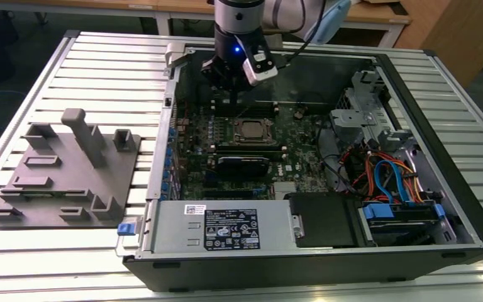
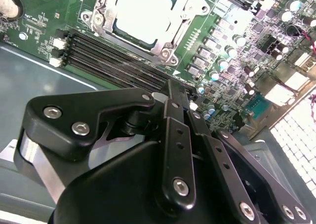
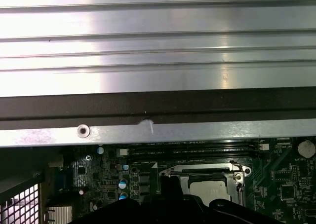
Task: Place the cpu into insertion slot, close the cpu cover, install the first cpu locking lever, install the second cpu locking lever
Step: 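Install the first cpu locking lever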
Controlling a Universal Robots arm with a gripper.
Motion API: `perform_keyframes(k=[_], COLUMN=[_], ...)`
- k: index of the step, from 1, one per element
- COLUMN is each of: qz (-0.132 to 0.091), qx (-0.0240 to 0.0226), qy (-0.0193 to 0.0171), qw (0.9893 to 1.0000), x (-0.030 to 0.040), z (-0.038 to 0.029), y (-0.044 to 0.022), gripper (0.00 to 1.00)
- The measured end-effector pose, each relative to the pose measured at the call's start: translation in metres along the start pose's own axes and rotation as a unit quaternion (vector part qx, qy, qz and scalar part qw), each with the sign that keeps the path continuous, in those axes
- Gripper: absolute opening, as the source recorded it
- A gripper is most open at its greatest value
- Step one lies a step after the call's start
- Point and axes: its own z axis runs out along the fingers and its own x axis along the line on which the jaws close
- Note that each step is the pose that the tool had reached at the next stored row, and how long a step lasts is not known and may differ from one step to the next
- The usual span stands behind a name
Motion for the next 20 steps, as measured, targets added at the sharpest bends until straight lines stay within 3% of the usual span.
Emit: perform_keyframes(k=[14, 15, 17, 20], qz=[0.000, 0.000, 0.000, 0.000], qx=[0.0000, -0.0018, -0.0165, -0.0171], qy=[0.0001, 0.0002, 0.0009, 0.0010], qw=[1.0000, 1.0000, 0.9999, 0.9999], x=[-0.0007, -0.0008, -0.0008, -0.0011], z=[0.0000, 0.0000, 0.0003, 0.0007], y=[0.0000, -0.0001, -0.0019, -0.0021], gripper=[0.10, 0.10, 0.10, 0.10])
